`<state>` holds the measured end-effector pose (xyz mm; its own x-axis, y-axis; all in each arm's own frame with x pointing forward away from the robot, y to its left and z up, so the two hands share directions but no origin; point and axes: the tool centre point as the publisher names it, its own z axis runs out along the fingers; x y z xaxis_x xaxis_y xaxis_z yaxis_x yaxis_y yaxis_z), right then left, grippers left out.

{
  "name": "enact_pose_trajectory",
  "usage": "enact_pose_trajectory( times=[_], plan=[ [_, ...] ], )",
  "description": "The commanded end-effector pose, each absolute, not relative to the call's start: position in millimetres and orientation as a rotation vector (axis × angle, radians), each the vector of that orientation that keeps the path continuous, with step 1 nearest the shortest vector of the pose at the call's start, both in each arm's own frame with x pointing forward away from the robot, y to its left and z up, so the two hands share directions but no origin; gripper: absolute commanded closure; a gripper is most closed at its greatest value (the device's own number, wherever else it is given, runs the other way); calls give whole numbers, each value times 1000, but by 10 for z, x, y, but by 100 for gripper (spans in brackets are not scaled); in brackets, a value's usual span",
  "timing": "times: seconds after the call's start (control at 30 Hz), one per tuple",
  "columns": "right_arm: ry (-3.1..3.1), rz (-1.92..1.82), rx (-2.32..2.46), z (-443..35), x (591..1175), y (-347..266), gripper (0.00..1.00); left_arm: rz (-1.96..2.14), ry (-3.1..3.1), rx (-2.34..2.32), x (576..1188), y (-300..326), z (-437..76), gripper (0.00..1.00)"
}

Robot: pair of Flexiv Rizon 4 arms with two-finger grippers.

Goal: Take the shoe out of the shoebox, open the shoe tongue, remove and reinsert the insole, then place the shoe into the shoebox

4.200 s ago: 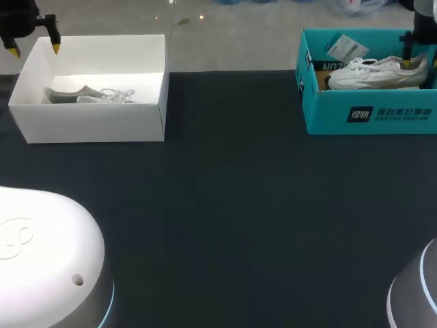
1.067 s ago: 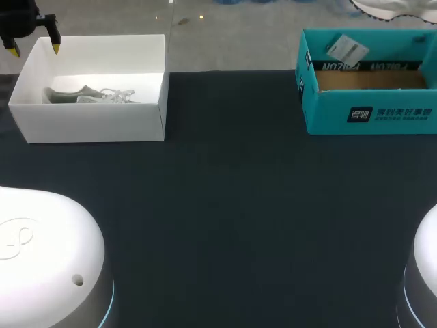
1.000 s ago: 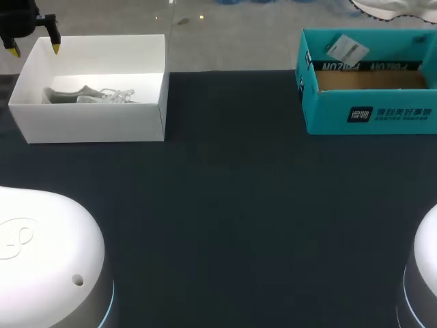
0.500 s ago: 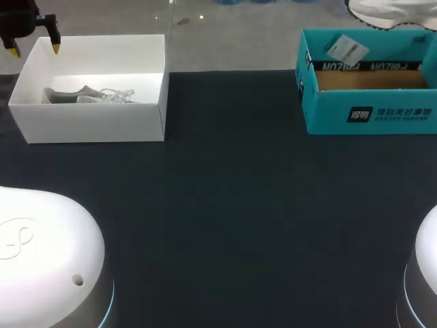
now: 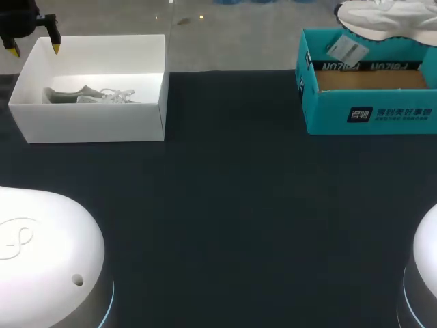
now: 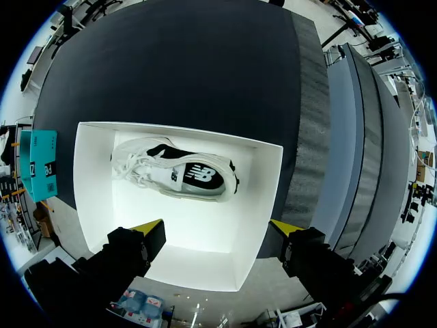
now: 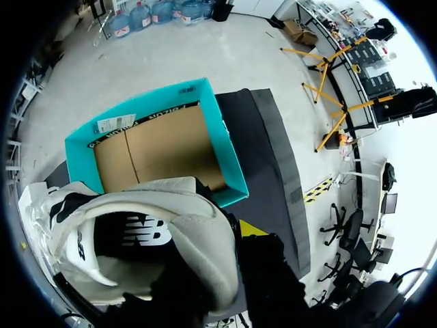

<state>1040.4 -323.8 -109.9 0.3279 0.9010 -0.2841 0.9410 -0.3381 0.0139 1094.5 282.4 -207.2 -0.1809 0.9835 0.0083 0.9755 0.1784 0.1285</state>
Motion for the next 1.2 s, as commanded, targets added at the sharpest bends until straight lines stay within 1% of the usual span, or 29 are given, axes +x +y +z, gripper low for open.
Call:
enact_pose_trajectory(
  times=[0.03,0.57,0.93,1.2],
  plan=[
    [1586,-102,2143,-1091,10009,-3027,100,164,2352,1959,10938,2824,-2072,0],
    [1636,-75,2061,-1311,9151,-2403,100,164,2352,1959,10938,2824,-2072,0],
    [1710,-69,2054,-1370,8891,-2147,100,164,2352,1959,10938,2824,-2072,0],
    [1716,-83,2057,-1369,8876,-2128,100,164,2352,1959,10938,2824,-2072,0]
  ],
)
